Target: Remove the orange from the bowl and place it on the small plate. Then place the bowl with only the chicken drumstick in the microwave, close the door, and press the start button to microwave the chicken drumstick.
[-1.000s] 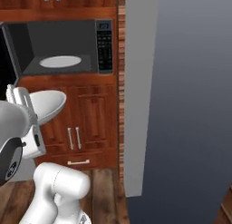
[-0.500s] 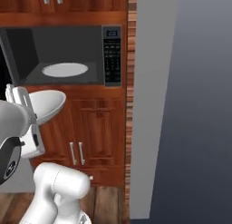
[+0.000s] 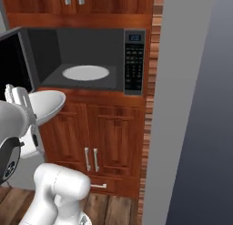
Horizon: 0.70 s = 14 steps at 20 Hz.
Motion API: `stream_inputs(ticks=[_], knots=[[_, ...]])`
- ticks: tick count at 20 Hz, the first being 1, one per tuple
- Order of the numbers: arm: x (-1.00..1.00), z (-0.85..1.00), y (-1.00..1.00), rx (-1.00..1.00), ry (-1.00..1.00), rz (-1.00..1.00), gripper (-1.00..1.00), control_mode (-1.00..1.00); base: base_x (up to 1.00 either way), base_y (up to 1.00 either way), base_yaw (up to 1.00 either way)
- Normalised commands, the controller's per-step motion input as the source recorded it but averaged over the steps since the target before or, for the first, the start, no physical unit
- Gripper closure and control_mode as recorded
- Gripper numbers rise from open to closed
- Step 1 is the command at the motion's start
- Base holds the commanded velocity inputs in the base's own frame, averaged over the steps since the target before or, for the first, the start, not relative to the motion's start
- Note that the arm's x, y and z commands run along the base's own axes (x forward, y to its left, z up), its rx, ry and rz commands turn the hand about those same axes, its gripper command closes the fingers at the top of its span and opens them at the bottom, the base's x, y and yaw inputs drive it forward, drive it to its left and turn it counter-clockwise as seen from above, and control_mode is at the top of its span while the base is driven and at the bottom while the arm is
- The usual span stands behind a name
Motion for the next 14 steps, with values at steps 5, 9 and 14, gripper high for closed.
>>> stream_inputs(ticks=[5,9,14], knots=[[0.0,0.0,0.0,0.0,0.0,0.0,1.0,1.0,0.43,-0.27,0.21],[0.0,0.0,0.0,0.0,0.0,0.0,1.0,1.0,0.33,-0.2,0.16],[0.0,0.0,0.0,0.0,0.0,0.0,1.0,1.0,0.25,-0.13,0.11]])
